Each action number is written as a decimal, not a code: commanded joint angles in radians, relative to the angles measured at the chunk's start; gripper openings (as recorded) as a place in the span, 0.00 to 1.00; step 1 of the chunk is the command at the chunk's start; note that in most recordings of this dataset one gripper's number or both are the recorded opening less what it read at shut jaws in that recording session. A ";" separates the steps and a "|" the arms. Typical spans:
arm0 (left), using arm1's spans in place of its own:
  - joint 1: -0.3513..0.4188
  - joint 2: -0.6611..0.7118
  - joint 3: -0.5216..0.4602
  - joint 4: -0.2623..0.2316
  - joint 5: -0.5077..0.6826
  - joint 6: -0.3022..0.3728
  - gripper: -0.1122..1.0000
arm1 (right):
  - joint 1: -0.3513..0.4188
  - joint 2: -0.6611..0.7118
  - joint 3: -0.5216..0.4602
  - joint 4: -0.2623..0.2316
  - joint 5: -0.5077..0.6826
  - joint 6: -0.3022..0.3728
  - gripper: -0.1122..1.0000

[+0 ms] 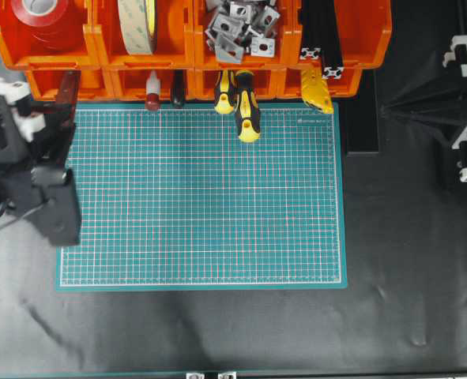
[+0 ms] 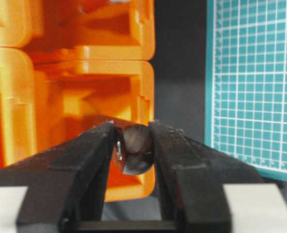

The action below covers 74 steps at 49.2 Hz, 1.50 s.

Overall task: Pick scraper from container rack with left arm.
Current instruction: 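Pull the scraper out of the rack with the left gripper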

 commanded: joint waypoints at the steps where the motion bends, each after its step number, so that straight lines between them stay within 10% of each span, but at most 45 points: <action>1: -0.049 -0.017 -0.078 0.005 0.057 0.025 0.33 | 0.002 0.002 -0.012 -0.006 -0.032 -0.003 0.09; 32: -0.270 0.153 -0.535 0.008 0.281 0.526 0.28 | 0.011 -0.038 -0.015 -0.006 -0.012 0.006 0.09; 50: -0.268 0.273 -0.669 0.009 0.107 0.537 0.28 | 0.011 -0.061 -0.026 -0.002 0.080 0.041 0.09; 74: 0.006 0.288 -0.371 0.009 -0.499 0.454 0.28 | 0.012 -0.117 -0.063 0.000 0.170 0.137 0.09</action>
